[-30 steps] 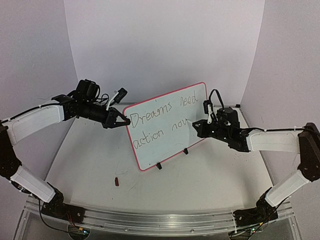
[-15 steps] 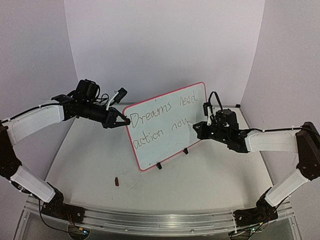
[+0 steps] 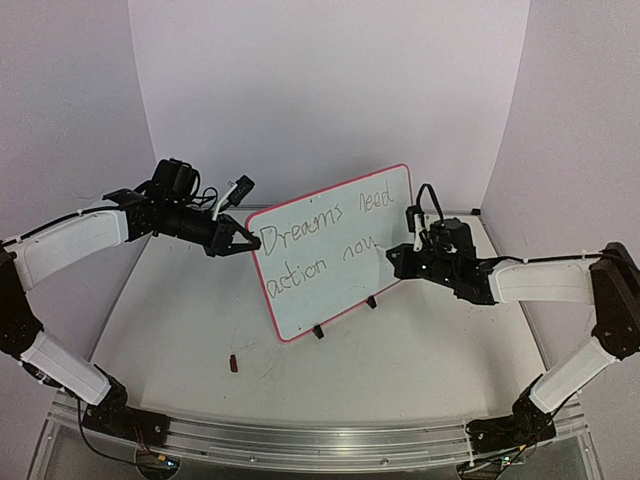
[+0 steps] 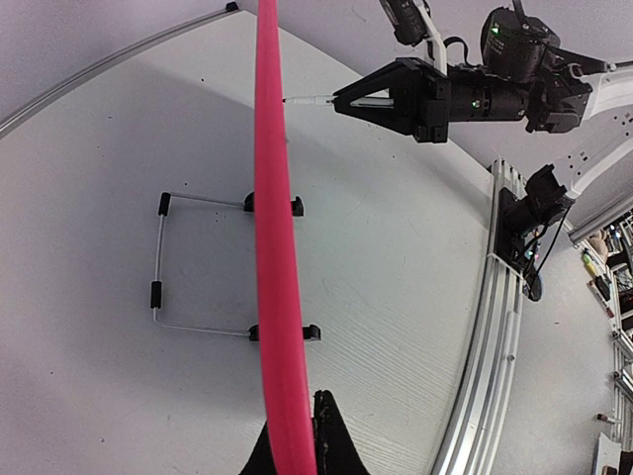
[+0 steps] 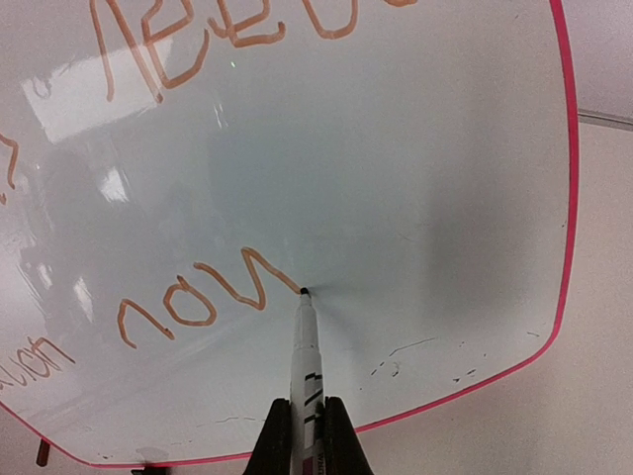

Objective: Write a sentence on the whiteboard

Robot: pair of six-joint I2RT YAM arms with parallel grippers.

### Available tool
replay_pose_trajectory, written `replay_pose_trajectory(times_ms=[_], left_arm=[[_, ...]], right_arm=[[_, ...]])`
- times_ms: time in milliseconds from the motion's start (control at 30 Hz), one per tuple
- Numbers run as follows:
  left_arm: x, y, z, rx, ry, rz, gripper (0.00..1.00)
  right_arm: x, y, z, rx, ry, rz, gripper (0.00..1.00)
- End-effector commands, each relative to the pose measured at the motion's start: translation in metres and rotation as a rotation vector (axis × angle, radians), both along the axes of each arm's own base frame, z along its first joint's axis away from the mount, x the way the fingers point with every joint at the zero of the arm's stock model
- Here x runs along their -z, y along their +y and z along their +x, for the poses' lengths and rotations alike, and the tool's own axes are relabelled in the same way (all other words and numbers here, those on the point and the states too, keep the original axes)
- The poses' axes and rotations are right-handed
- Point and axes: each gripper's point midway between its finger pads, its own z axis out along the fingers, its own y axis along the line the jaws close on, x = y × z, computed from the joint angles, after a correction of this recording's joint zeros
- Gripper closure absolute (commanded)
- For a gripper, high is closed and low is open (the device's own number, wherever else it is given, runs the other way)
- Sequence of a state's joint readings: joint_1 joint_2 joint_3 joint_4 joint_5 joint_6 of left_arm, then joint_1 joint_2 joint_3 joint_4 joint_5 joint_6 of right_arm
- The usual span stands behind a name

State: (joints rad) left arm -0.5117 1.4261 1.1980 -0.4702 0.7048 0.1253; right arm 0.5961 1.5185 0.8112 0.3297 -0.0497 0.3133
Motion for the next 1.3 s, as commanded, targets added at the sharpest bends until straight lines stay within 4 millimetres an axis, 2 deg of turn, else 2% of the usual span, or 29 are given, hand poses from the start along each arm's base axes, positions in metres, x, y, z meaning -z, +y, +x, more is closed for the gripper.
replay_pose_trajectory(times_ms=[0, 267, 467, 767, 867, 1067, 1267], left_arm=[[0.050, 0.001, -0.023, 0.055, 0.127, 0.125, 1.00], [0.049, 0.001, -0.023, 0.055, 0.127, 0.124, 1.00], [0.049, 0.002, -0.024, 0.054, 0.126, 0.123, 1.00], [0.048, 0.002, -0.023, 0.055, 0.123, 0.122, 1.00], [0.048, 0.001, -0.024, 0.056, 0.122, 0.122, 1.00], [0.046, 0.002, -0.024, 0.055, 0.118, 0.120, 1.00], [0.047, 0.002, -0.024, 0.053, 0.119, 0.123, 1.00]], right_arm=[[-0.035, -0.001, 0.014, 0.031, -0.081, 0.010, 1.00], [-0.057, 0.002, 0.020, 0.030, -0.129, 0.012, 1.00], [-0.054, 0.001, 0.019, 0.030, -0.119, 0.006, 1.00], [-0.057, -0.014, -0.008, 0.038, -0.103, 0.064, 1.00], [-0.046, -0.018, -0.013, 0.049, -0.078, 0.064, 1.00], [-0.021, -0.019, -0.011, 0.058, -0.035, 0.032, 1.00], [-0.018, -0.013, -0.002, 0.055, -0.039, 0.024, 1.00]])
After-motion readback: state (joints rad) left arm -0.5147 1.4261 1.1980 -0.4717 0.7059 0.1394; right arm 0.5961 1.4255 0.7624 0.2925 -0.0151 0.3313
